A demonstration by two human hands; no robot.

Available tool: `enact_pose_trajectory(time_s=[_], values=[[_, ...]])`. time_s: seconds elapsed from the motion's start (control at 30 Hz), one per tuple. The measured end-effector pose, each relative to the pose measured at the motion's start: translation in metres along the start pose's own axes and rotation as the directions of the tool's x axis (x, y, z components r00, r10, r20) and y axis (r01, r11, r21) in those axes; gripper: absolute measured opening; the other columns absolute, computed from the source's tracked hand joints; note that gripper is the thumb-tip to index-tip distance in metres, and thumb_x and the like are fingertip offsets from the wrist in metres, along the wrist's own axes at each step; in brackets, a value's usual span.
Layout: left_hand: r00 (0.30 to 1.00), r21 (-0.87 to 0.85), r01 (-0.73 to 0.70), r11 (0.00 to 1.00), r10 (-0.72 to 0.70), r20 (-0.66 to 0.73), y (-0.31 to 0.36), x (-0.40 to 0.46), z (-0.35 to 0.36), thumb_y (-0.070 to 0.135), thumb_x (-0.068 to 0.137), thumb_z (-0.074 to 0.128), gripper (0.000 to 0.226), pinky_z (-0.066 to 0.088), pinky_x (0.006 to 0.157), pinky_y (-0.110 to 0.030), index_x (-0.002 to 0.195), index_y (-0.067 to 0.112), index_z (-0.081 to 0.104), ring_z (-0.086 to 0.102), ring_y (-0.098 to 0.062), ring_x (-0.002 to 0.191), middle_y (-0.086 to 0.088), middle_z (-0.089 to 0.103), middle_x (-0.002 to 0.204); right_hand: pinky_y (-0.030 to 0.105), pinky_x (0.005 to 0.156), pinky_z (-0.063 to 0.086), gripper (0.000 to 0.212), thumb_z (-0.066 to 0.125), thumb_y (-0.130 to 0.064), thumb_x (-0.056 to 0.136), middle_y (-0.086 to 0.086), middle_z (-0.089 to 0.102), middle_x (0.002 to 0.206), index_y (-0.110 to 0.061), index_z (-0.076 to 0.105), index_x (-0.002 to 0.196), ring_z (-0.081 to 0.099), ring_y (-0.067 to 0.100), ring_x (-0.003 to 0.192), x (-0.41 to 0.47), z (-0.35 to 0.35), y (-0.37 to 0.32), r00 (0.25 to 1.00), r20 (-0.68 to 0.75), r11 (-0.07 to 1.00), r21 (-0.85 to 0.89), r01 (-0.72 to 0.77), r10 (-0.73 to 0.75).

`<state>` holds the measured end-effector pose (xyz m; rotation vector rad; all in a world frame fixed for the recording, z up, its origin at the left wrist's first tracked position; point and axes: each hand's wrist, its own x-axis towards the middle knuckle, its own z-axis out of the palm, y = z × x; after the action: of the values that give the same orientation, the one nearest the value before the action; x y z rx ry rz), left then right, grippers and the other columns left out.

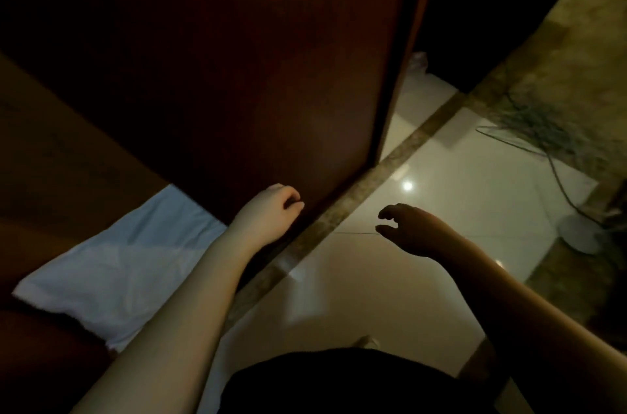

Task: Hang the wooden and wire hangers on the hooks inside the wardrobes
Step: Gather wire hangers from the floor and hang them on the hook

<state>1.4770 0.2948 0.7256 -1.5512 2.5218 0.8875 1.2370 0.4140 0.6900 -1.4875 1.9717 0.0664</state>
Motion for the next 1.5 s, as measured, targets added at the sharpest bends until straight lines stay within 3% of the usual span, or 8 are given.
enact_pose_trajectory(time_s=[0.33,0.57,0.8,1.13,1.5], values=[[0.967,0.05,-0.209,0.977,0.199,0.161,0.132,0.154,0.051,0.035,0.099,0.05,0.03,0.044,0.086,-0.029,0.12,0.018,0.061,0.055,-0.018,0.108,0.0,0.055,0.121,0.033,0.099,0.043,0.045,0.048,-0.042,0.099,0.004,0.054,0.136,-0.018,0.049,0.137,0.054,0.021,0.119,0.027,-0.059,0.152,0.956,-0.065,0.954,0.121,-0.276,0.285],[0.9,0.059,-0.358,0.932,0.328,0.286,0.221,0.282,0.079,0.034,0.1,0.047,0.029,0.038,0.078,-0.027,0.117,0.015,0.061,0.056,-0.02,0.105,-0.003,0.054,0.123,0.033,0.1,0.041,0.043,0.047,-0.041,0.1,0.006,0.055,0.135,-0.017,0.05,0.136,0.054,0.023,0.119,0.082,-0.104,0.251,0.894,-0.05,0.882,0.199,-0.428,0.445],[0.823,0.086,-0.483,0.872,0.418,0.383,0.325,0.429,0.09,0.031,0.099,0.047,0.027,0.049,0.089,-0.038,0.115,0.015,0.061,0.057,-0.023,0.103,-0.004,0.056,0.121,0.032,0.093,0.043,0.042,0.046,-0.042,0.1,0.005,0.057,0.132,-0.018,0.052,0.134,0.056,0.024,0.116,0.138,-0.176,0.353,0.804,-0.035,0.783,0.259,-0.566,0.593],[0.731,0.235,-0.625,0.744,0.452,0.512,0.468,0.581,0.136,0.033,0.099,0.042,0.028,0.051,0.088,-0.044,0.111,0.014,0.06,0.057,-0.027,0.094,-0.005,0.054,0.114,0.037,0.096,0.047,0.044,0.047,-0.042,0.097,0.006,0.056,0.134,-0.02,0.052,0.134,0.056,0.026,0.117,0.178,-0.24,0.513,0.672,-0.034,0.639,0.346,-0.687,0.74],[0.746,0.304,-0.592,0.746,0.364,0.558,0.645,0.707,0.233,0.027,0.098,0.044,0.022,0.052,0.086,-0.044,0.104,0.015,0.062,0.058,-0.026,0.091,-0.006,0.055,0.109,0.038,0.097,0.047,0.043,0.048,-0.039,0.096,0.006,0.056,0.134,-0.018,0.052,0.134,0.055,0.026,0.118,0.227,-0.308,0.731,0.695,0.115,0.614,0.383,-0.69,0.71]])
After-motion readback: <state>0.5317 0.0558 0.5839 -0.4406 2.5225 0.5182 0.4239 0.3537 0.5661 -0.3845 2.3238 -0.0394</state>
